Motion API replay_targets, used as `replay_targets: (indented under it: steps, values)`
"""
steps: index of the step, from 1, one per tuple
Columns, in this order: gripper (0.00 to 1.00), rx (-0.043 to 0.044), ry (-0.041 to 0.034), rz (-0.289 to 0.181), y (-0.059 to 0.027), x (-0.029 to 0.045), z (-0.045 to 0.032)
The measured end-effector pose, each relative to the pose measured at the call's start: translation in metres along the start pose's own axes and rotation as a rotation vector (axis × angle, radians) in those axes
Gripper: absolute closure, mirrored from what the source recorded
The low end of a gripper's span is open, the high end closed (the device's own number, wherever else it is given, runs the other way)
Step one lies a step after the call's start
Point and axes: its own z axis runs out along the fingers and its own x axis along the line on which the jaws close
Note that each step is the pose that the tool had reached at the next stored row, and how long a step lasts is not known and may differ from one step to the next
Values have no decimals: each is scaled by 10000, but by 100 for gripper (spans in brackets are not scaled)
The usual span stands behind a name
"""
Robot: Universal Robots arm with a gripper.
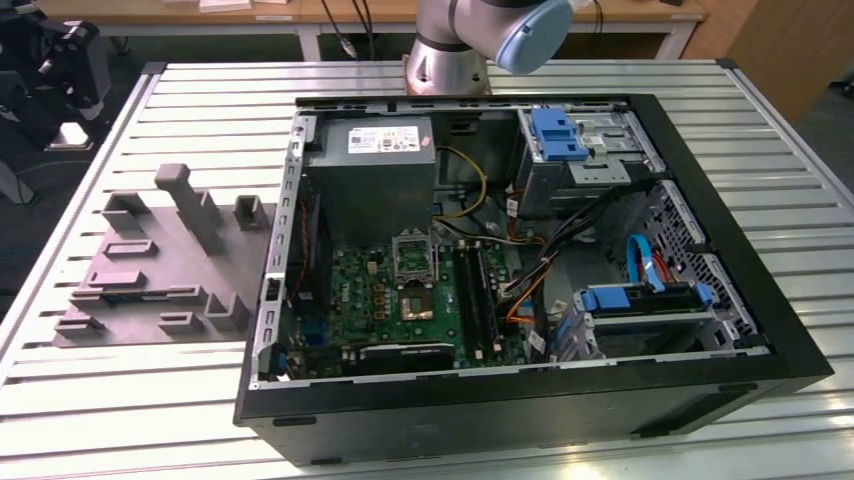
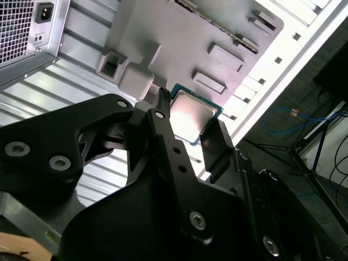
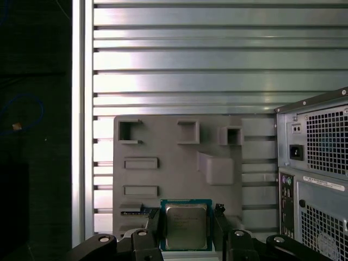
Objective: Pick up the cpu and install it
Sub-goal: 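Pick up the cpu and move it towards the insertion slot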
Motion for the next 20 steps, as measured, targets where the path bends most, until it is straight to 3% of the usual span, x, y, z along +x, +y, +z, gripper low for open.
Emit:
replay_targets:
  steps: [20]
  values:
    - [53,1,1,0,2,-58,1]
